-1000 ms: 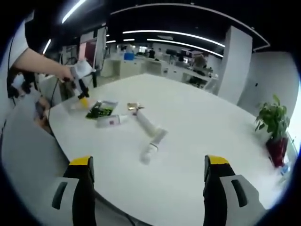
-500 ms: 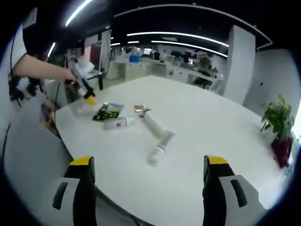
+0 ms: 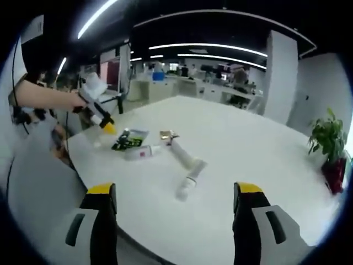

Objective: Arrange the skincare products in the storage area until every visible bottle or jar stands upright without overlapping.

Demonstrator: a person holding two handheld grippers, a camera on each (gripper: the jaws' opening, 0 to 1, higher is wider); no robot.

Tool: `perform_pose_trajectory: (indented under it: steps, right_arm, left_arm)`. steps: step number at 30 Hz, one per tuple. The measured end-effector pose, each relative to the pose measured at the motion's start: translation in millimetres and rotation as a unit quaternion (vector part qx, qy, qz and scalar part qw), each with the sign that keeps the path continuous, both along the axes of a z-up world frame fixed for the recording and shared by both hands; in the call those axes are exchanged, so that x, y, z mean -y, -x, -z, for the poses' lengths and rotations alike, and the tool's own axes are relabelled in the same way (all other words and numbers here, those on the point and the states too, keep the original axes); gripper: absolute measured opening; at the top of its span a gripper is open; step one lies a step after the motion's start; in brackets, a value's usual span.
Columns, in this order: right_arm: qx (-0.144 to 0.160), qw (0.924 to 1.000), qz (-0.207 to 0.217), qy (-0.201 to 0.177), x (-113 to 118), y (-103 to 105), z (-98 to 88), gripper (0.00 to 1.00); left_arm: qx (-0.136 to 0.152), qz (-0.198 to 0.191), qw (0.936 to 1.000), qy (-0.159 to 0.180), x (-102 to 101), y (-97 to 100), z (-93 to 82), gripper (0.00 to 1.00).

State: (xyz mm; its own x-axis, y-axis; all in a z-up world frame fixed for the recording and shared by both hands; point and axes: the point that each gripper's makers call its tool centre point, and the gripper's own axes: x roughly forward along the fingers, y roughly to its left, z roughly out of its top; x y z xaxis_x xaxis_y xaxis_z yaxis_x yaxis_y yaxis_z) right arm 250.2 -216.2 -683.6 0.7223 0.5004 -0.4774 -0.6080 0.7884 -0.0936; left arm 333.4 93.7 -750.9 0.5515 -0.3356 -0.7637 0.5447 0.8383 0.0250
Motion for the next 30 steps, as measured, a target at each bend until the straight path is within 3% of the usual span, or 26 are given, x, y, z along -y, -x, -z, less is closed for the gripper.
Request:
perform_pose_trajectory:
  steps: [5, 9, 16, 21, 27, 30]
  right_arm:
    - [0.0, 1.0, -0.003, -0.006, -2, 1, -1.1, 0.86]
    - [-0.017, 0.998, -0.017, -0.058, -11, 5, -8.0, 0.7]
    - [-0.002, 0.9978, -0.011, -0.065, -11, 1, -16.0, 0.69]
    - [0.003, 0.9958, -0.028, -0.087, -31, 2, -28.9, 0.7]
    - [0.005, 0.9793, -0.034, -0.2, -65, -7, -67.2, 0.68]
    - [-0.007, 0.9662, -0.035, -0.255, -80, -10, -80.9, 0.61]
  left_arm:
    - [0.017, -0.006, 0.9998, 0.004, 8, 1.8, -13.3, 0.35]
    - [0.032, -0.006, 0.9994, 0.014, 27, 11.7, -30.0, 0.35]
    - [0.053, 0.012, 0.9983, 0.019, 53, 26.5, -45.9, 0.35]
    - [0.081, 0.012, 0.996, 0.036, 75, 35.0, -67.3, 0.35]
    - [0.104, 0.025, 0.9932, 0.046, 102, 47.9, -88.5, 0.35]
    - [0.116, 0.039, 0.9909, 0.057, 119, 56.1, -100.5, 0.35]
